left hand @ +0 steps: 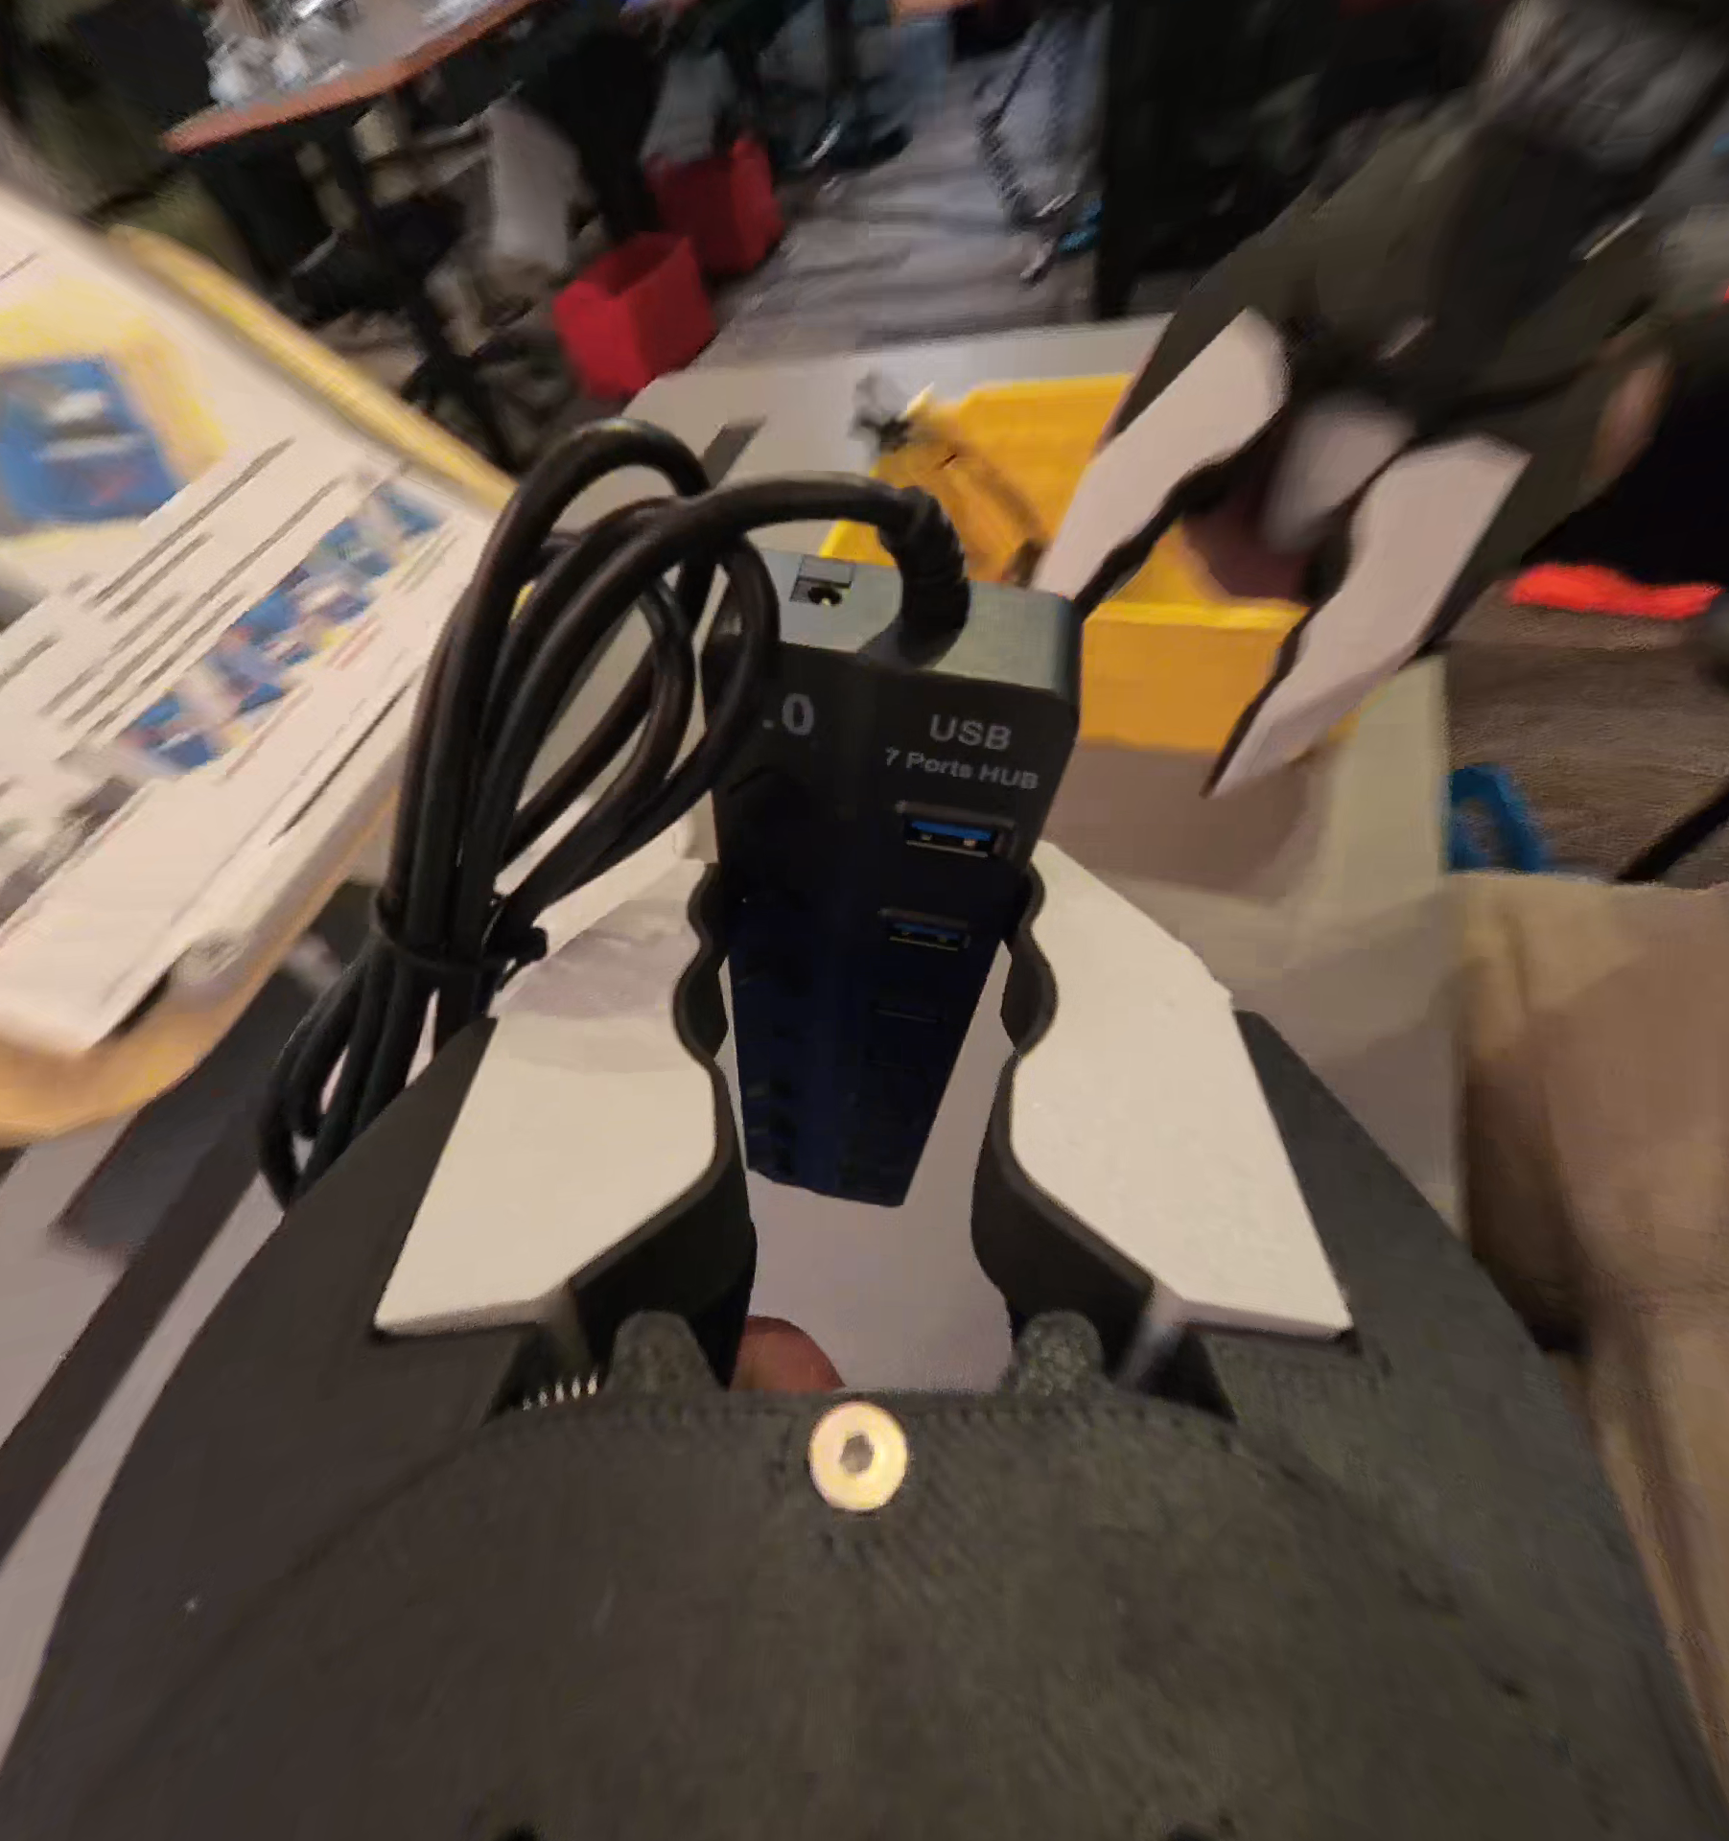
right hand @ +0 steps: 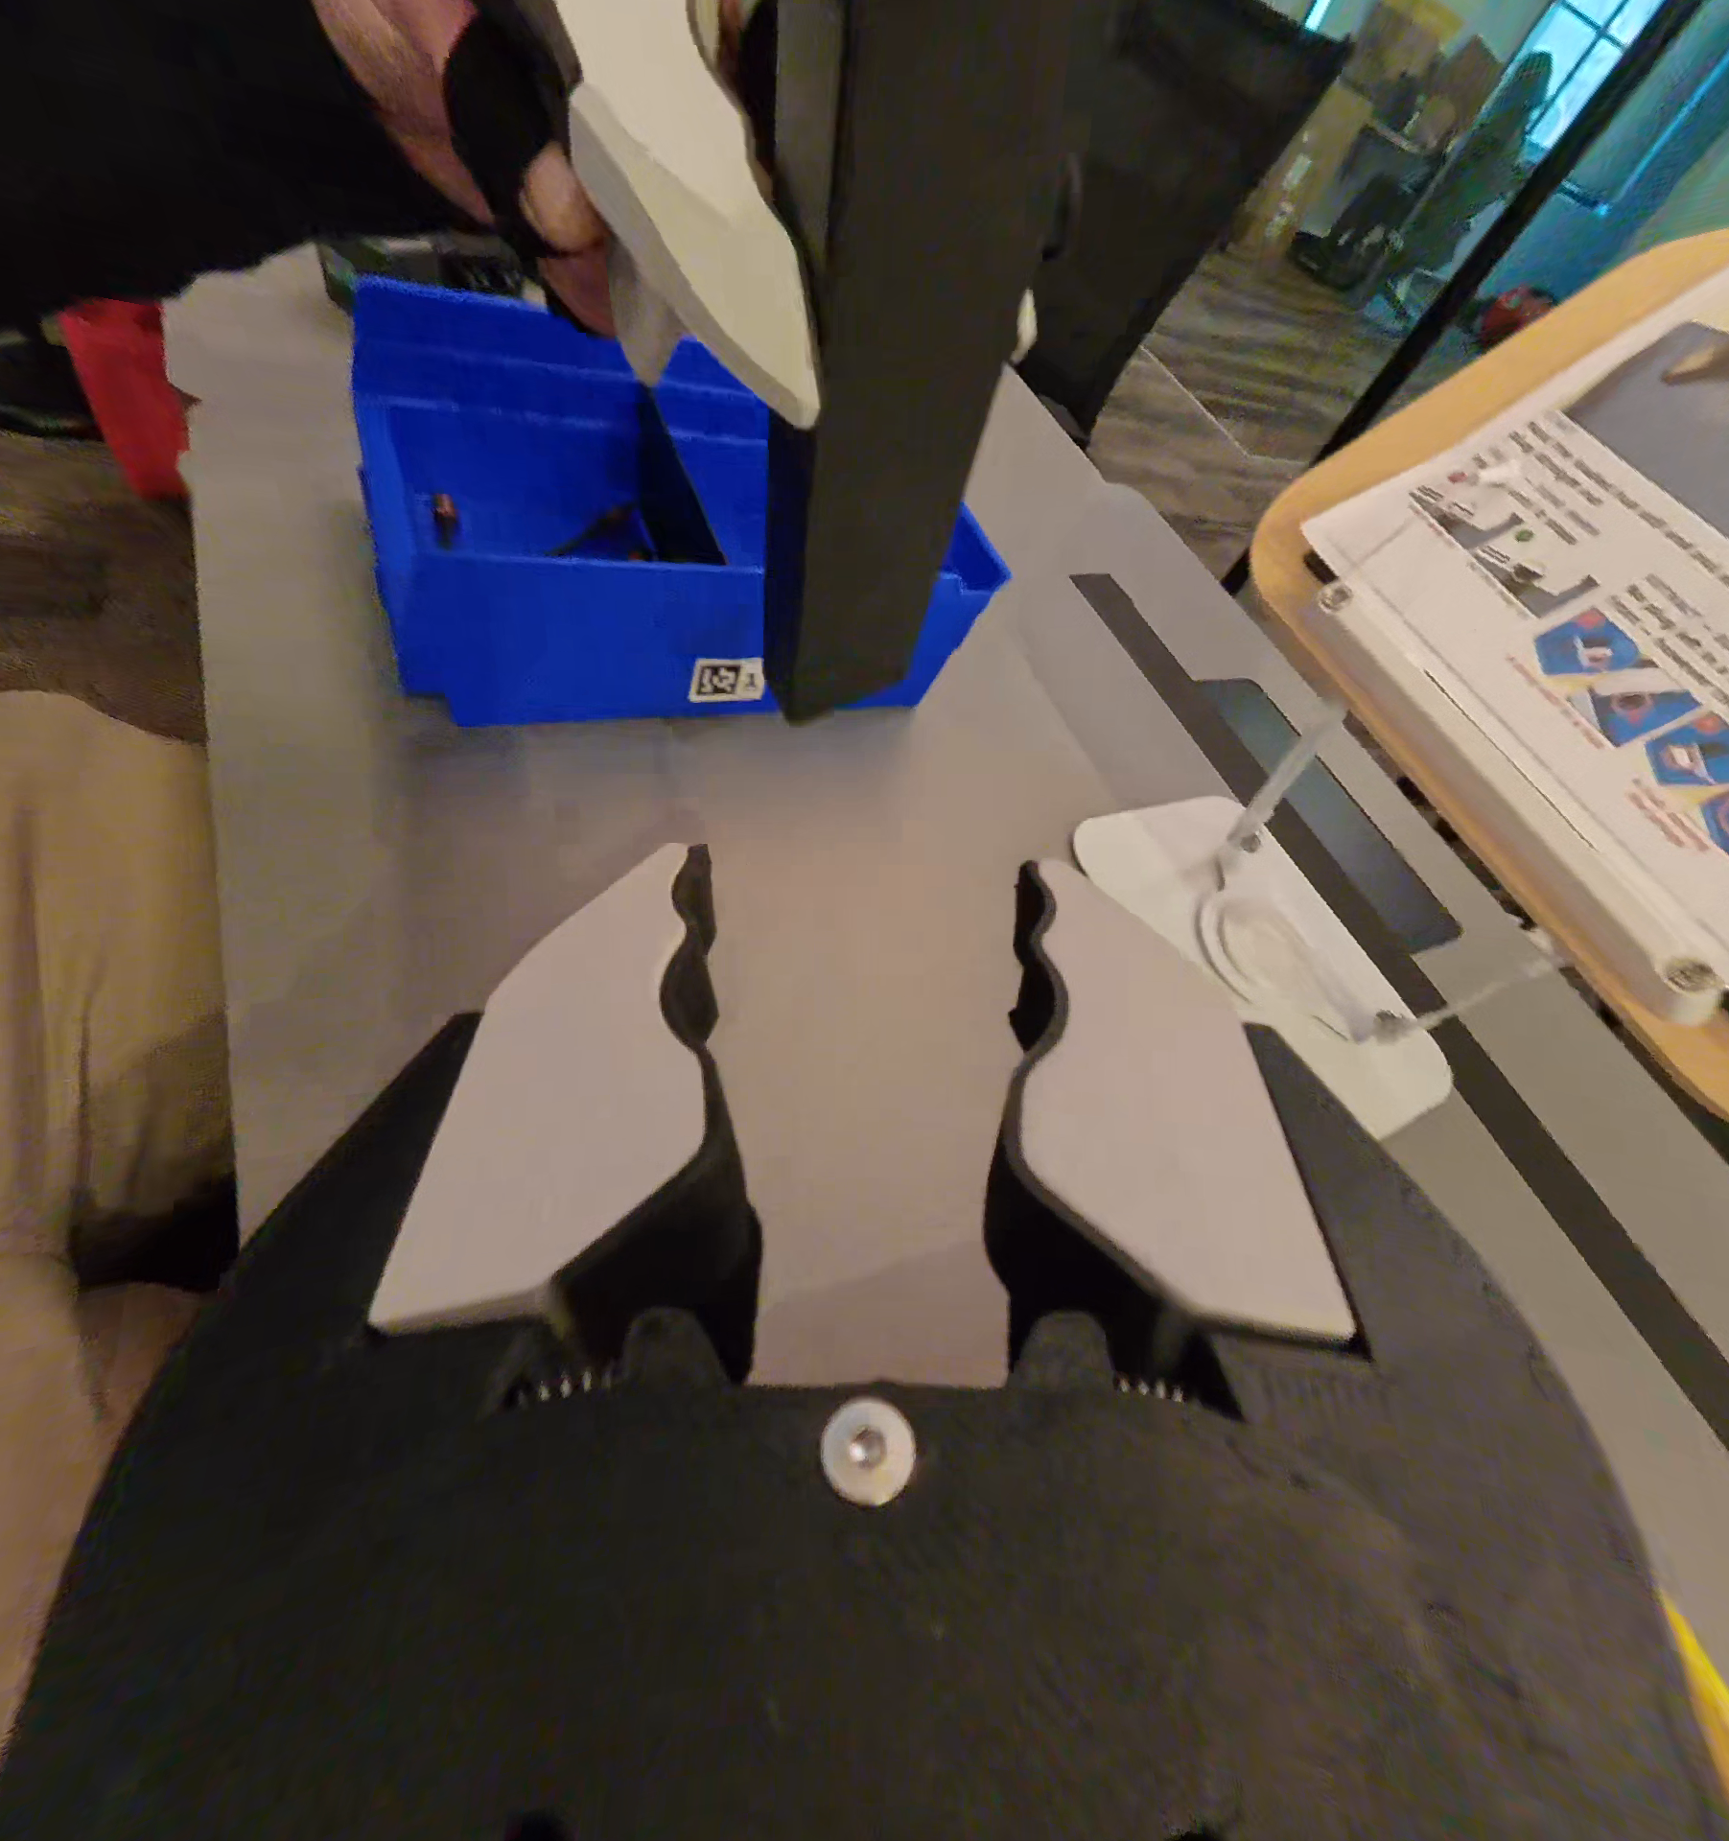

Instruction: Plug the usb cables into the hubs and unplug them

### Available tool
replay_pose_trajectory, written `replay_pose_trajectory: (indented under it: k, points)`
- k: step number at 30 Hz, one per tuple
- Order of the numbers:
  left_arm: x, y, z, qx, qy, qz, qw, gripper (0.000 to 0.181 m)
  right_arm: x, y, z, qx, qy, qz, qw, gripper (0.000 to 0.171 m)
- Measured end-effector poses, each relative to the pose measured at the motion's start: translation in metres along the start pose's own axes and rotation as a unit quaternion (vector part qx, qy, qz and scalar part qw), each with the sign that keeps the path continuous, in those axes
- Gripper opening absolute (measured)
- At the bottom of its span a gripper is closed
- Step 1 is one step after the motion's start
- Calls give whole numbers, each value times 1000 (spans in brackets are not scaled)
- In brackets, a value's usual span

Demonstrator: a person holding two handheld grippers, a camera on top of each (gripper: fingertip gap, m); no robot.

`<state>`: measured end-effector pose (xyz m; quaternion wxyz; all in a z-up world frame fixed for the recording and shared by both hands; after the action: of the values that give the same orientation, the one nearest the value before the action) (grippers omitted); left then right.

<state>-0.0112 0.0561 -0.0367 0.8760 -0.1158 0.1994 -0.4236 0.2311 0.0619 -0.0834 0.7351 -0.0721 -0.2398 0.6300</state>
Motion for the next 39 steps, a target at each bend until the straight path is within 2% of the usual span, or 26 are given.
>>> replay_pose_trajectory:
  k: [6, 8, 9, 11, 14, 16, 19, 24, 27, 29, 31, 34, 37, 39]
  points:
    - [54, 45, 36, 75, -65, -109, 989, 54, -8, 18, -2, 72, 70, 54, 994, 91]
    - [67, 57, 40, 82, -75, -128, 986, 54, -9, 18, -4, 85, 75, 62, 992, 88]
    - [71, 62, 42, 85, -78, -125, 985, 54, -9, 17, -6, 81, 76, 66, 992, 74]
    - [76, 67, 44, 84, -81, -124, 985, 54, -7, 14, -10, 88, 75, 72, 991, 68]
    - [75, 70, 45, 71, -91, -126, 985, 53, -3, 11, -16, 96, 85, 103, 986, 67]
    - [72, 65, 47, 81, -86, -100, 988, 54, -1, 10, -19, 114, 109, 131, 979, 67]
    - [63, 46, 53, 94, -90, -83, 988, 66, 2, 5, -25, 165, 127, 183, 961, 67]
    - [41, 2, 41, 83, -68, 7, 994, 61, 9, -7, -29, 246, 162, 248, 923, 67]
    - [25, -27, 18, 18, -29, 86, 996, 57, 12, -9, -33, 251, 173, 249, 919, 67]
    - [14, -45, -6, -61, 13, 145, 988, 53, 13, -9, -35, 242, 175, 245, 922, 67]
    - [6, -64, -33, -142, 38, 168, 975, 49, 14, -7, -37, 232, 179, 240, 925, 67]
    - [-8, -89, -78, -263, 45, 212, 940, 44, 14, -3, -40, 227, 183, 241, 926, 67]
    - [-15, -105, -124, -382, 29, 224, 896, 45, 13, 0, -42, 219, 185, 240, 928, 67]
    - [-16, -105, -147, -427, -2, 212, 879, 44, 13, 2, -42, 213, 185, 240, 929, 67]
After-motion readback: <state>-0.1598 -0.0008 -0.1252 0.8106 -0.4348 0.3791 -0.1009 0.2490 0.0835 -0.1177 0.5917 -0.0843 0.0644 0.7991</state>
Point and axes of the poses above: each gripper's, where its closed fingertips meet, y out along the fingers, z out of its top, x = y × z across the jaws, the point moved 10 cm from there along -y, back along the fingers, and after that the axes turned 6 degrees about z, right-handed, at the moved point
